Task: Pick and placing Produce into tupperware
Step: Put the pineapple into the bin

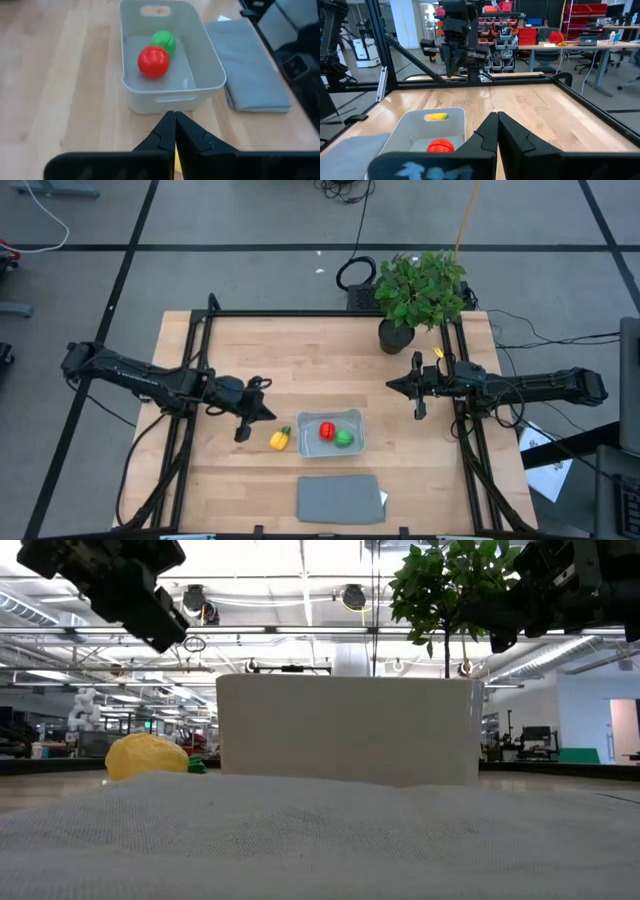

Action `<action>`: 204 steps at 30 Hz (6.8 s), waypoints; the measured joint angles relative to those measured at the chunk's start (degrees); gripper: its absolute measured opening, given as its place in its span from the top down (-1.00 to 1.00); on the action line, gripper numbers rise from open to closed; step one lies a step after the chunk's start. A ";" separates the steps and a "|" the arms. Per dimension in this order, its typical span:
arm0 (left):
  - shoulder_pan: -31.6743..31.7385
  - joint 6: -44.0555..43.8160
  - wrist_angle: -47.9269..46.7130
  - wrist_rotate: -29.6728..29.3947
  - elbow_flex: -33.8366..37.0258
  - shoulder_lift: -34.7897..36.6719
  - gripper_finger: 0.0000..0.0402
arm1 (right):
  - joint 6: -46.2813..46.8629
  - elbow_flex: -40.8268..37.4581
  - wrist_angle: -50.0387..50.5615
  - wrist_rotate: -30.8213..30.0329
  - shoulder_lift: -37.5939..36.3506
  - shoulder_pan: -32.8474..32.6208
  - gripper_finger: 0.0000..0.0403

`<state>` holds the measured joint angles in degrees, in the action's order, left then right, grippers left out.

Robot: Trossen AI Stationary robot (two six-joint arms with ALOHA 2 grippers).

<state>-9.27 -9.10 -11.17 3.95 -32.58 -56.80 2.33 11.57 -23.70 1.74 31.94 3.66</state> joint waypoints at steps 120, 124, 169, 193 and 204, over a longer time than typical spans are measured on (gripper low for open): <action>-19.20 -52.55 10.75 -26.58 -0.02 -31.78 -0.98 | 0.48 0.00 0.44 0.02 0.07 0.00 1.00; -19.20 -52.13 10.61 -26.44 -0.02 -31.80 -0.97 | 0.48 0.00 0.44 0.02 0.06 -0.02 1.00; -12.62 -21.80 6.19 -23.30 0.11 -2.77 0.05 | 1.09 0.00 0.43 0.04 0.05 0.00 1.00; -11.48 -4.19 -2.50 -33.98 0.07 16.50 0.03 | 1.09 0.00 0.07 0.04 0.06 0.00 1.00; -5.02 -5.14 12.46 -26.40 0.04 5.72 0.03 | 1.09 0.00 -1.30 0.03 0.07 0.00 1.00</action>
<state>-14.29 -14.24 1.28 -22.46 -32.53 -51.08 3.42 11.57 -25.00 1.77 32.01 3.66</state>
